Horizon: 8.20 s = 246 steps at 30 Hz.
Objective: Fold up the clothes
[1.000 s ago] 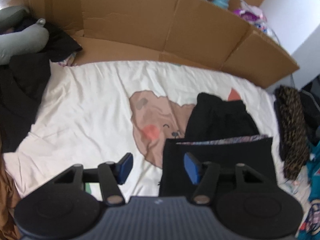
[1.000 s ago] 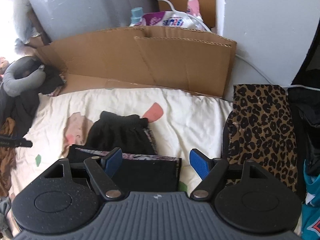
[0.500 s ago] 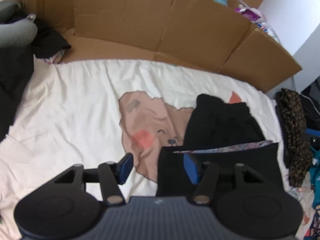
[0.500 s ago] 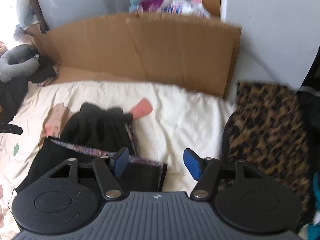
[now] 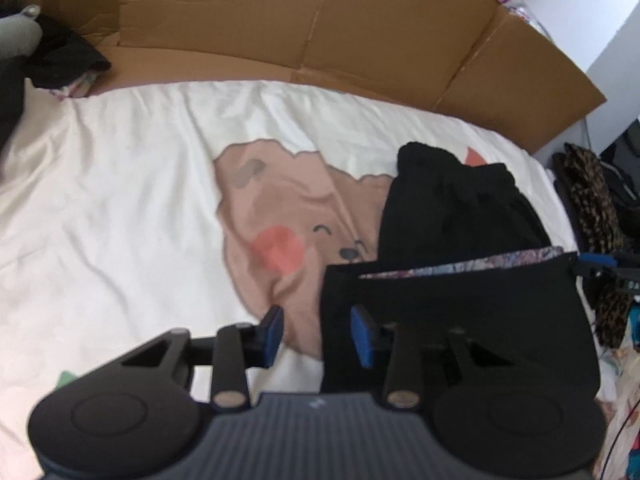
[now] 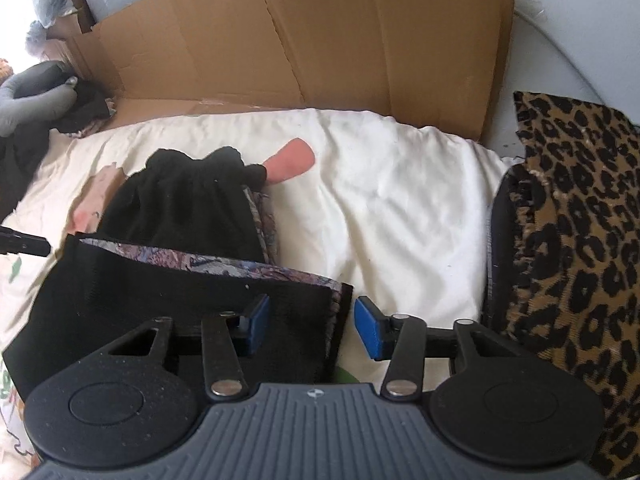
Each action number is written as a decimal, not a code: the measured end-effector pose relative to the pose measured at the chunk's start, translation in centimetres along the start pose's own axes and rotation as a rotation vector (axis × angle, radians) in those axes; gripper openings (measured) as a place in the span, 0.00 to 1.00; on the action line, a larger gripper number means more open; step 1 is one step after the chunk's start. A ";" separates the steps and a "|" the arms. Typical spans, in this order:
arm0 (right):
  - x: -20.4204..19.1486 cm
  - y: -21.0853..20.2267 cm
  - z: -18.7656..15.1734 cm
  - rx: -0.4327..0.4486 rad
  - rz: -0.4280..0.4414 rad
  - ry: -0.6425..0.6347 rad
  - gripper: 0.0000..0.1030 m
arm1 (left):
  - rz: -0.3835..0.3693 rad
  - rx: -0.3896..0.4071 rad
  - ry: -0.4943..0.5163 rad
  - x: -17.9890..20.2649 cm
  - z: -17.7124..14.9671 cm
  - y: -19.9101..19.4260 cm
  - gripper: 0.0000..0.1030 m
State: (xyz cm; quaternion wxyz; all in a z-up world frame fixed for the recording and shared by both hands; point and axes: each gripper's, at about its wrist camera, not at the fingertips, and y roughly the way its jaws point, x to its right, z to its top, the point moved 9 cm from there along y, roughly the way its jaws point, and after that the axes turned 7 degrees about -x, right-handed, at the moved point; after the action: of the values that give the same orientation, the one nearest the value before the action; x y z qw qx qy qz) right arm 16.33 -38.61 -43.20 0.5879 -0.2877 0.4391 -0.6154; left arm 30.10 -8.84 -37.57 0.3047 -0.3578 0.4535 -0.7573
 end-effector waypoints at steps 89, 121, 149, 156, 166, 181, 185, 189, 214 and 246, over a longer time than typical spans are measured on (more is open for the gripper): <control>0.0 -3.1 2.3 0.176 -0.128 0.039 0.09 | 0.117 0.127 0.086 4.6 4.3 -1.7 0.07; 3.0 1.1 6.8 0.145 -0.167 0.117 0.09 | 0.154 0.135 0.145 3.7 10.9 3.6 0.07; 1.6 3.4 7.5 0.032 -0.138 0.147 0.44 | 0.223 0.073 0.107 2.9 10.0 4.4 0.33; -1.8 1.0 9.2 0.098 -0.088 0.114 0.44 | 0.161 0.123 0.082 6.2 9.4 2.3 0.31; -7.8 3.3 9.5 0.089 0.004 0.016 0.32 | 0.076 0.098 0.104 9.7 7.8 4.0 0.21; -8.4 7.5 9.1 0.047 -0.023 -0.051 0.26 | 0.028 0.091 0.175 11.9 8.7 8.8 0.22; -8.2 8.5 9.1 0.050 -0.019 -0.055 0.26 | 0.017 0.104 0.188 11.6 9.1 10.0 0.23; -8.2 9.0 8.8 0.071 -0.025 -0.091 0.25 | 0.031 0.124 0.236 11.8 8.9 10.9 0.23; -9.7 4.3 4.3 0.140 -0.080 -0.120 0.45 | 0.016 0.200 0.267 13.8 3.6 5.9 0.47; -8.9 7.9 4.8 0.051 -0.072 -0.104 0.34 | 0.065 0.125 0.272 12.9 5.0 9.9 0.40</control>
State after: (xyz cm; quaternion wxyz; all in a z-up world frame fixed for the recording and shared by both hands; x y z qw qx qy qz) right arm 25.48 -30.29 -46.54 0.5944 -0.3199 0.3815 -0.6315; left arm 28.35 -25.26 -41.44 0.2864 -0.2175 0.4539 -0.8153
